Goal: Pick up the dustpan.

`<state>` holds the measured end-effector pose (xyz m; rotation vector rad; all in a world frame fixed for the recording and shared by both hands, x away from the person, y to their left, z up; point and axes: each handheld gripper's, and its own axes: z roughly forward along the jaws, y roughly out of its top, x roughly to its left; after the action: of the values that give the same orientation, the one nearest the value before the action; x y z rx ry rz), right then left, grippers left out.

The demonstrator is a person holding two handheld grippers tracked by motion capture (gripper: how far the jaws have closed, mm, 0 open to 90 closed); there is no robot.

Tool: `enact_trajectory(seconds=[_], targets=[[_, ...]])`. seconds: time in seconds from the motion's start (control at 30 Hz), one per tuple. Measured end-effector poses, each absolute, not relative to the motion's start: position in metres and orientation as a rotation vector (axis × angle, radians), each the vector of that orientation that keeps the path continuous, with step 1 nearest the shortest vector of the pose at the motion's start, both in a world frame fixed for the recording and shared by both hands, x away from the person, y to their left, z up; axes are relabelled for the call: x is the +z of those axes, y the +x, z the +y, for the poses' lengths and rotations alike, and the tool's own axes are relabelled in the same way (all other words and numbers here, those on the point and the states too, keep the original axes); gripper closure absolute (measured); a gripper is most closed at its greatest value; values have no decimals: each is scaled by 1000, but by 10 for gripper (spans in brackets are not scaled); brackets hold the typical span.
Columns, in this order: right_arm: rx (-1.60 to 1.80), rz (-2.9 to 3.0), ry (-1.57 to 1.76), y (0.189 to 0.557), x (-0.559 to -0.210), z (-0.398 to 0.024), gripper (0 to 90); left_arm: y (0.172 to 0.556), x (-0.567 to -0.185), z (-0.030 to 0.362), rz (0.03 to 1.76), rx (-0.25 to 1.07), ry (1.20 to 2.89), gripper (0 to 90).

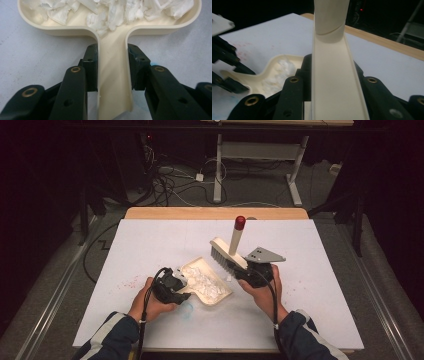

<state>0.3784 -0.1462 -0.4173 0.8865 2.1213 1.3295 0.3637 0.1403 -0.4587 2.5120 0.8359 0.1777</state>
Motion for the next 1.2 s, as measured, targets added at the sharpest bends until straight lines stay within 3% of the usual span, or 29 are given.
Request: enact_trajectory(seconds=[0.4, 0.87, 1.2], targets=[[1162, 2174, 945, 357, -439, -200, 680, 360, -459, 139, 842, 182, 2519, 636], [1290, 2349, 761, 345, -447, -166, 680, 360, -460, 137, 838, 181, 2524, 636], [1313, 2336, 700, 341, -435, -171, 679, 361, -460, 138, 838, 181, 2521, 636]])
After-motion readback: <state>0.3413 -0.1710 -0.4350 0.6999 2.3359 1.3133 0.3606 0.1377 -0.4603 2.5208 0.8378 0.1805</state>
